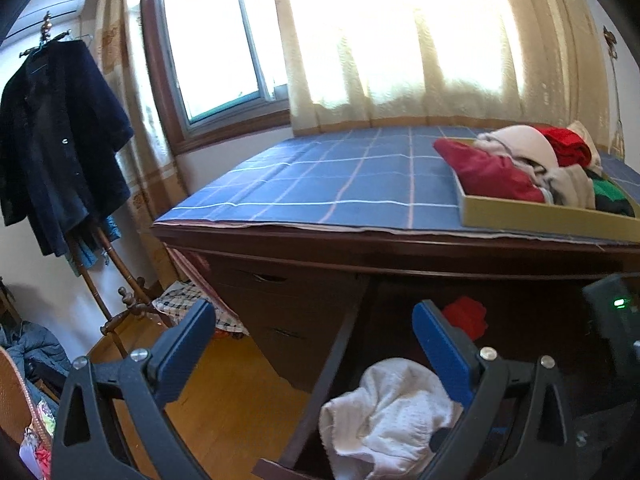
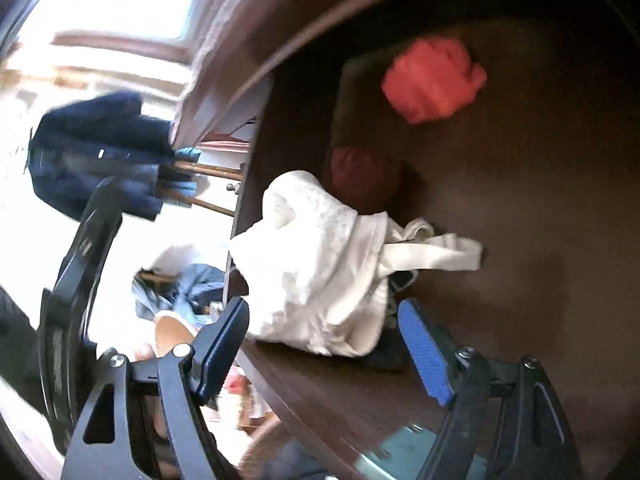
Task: Take underwear out of drawer
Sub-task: 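Grasp the white dotted bra with the right tool and lift it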
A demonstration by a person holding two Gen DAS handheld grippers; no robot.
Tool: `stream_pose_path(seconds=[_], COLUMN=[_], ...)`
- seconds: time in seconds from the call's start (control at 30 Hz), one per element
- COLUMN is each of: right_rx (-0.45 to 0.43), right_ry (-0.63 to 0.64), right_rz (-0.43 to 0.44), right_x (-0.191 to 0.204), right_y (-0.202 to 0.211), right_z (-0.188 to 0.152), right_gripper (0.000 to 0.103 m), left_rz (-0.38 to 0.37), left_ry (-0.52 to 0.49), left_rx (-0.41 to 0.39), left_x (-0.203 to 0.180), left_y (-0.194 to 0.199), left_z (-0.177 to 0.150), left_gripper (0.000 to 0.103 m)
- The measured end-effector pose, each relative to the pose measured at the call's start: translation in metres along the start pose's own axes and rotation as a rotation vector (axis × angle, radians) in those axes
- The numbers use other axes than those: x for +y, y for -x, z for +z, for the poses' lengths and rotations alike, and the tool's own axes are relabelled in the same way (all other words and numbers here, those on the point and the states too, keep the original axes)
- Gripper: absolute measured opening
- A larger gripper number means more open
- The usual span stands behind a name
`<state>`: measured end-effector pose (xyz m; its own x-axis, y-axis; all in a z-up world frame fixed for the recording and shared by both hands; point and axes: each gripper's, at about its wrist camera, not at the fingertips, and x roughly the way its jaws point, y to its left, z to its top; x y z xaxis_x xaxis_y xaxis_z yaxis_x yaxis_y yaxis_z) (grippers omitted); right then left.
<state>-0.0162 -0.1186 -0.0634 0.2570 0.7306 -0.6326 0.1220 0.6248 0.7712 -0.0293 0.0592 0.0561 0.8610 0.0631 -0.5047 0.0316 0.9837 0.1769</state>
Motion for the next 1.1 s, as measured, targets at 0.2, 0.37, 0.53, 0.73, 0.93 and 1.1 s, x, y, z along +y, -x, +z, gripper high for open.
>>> stream_pose_path(seconds=[0.2,0.37,0.53,0.73,0.93,1.1], right_rx=[0.023,0.069,0.033,-0.159,-0.405,-0.504], right_ry=[-0.074,-0.032,-0.017,-0.014,-0.068,-0.113], right_rz=[-0.009,-0.089,-0.069,-0.024,-0.134,-0.229], right_x=[0.009,0.017,0.014,-0.001,-0.028,-0.050], right_y=[-0.031,-0.058,-0.043,0.023,0.099,0.129], right_z=[0.015,0.016,0.011,0.006,-0.012,-0.030], right_gripper=[0.079,0.079,0.040,0.037,0.037,0.037], left_rz=[0.013,0.028,0.002,-0.014,-0.083,-0.172], left_ry=[0.033,0.060,0.074,0.058,0.024,-0.028], left_rx=[0.004,0.004,0.022,0.014,0.032,0.061], left_x=[0.012,0.021,0.022,0.008,-0.022,-0.056], left_y=[-0.003,-0.005,-0.008,-0.006,-0.010,-0.016], left_z=[-0.001,-0.002,-0.005,-0.006,-0.012,-0.023], left_gripper=[0.100,0.100,0.100,0.100,0.100,0.100])
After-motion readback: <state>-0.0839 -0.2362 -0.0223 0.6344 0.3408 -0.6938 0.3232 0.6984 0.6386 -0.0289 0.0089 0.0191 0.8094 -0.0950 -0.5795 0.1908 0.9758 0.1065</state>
